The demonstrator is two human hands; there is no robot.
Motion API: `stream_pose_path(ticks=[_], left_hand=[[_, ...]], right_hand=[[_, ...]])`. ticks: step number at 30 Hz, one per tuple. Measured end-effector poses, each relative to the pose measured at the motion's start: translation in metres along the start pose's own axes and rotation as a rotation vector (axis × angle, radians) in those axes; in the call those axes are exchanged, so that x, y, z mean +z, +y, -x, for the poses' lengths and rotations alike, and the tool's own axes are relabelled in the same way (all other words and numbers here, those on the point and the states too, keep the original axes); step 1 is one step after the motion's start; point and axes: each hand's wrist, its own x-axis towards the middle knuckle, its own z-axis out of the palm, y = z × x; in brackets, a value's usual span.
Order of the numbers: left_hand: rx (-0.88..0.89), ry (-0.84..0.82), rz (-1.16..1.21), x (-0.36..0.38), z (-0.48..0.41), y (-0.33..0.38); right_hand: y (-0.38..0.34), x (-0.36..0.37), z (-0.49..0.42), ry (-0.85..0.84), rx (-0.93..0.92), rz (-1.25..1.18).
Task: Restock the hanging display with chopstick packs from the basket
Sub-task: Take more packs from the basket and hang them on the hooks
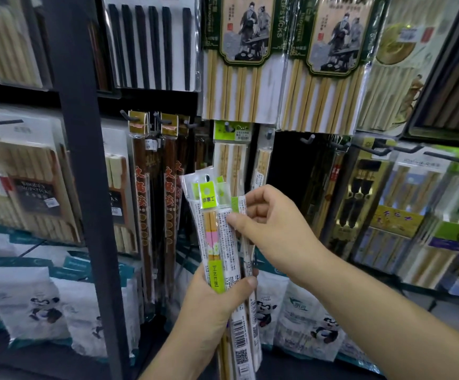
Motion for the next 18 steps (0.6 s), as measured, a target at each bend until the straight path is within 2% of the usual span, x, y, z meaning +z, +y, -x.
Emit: stream_pose_path(ticks=[3,8,18], left_hand=[[-0.006,0.027,0.002,0.000,0.001,0.001],[-0.016,0.101,-0.017,-0.007,-0.001,0.000],[-0.035,0.157,-0.064,-0.010,0.000,0.006]], right_hand=[[-0.011,0.001,-0.001,0.030,-0.033,0.005],[-0.039,-0.019,-0.017,0.230,-0.069,-0.042],[-0.055,-0.021,-0.045,0.303,0.038,-0.196]])
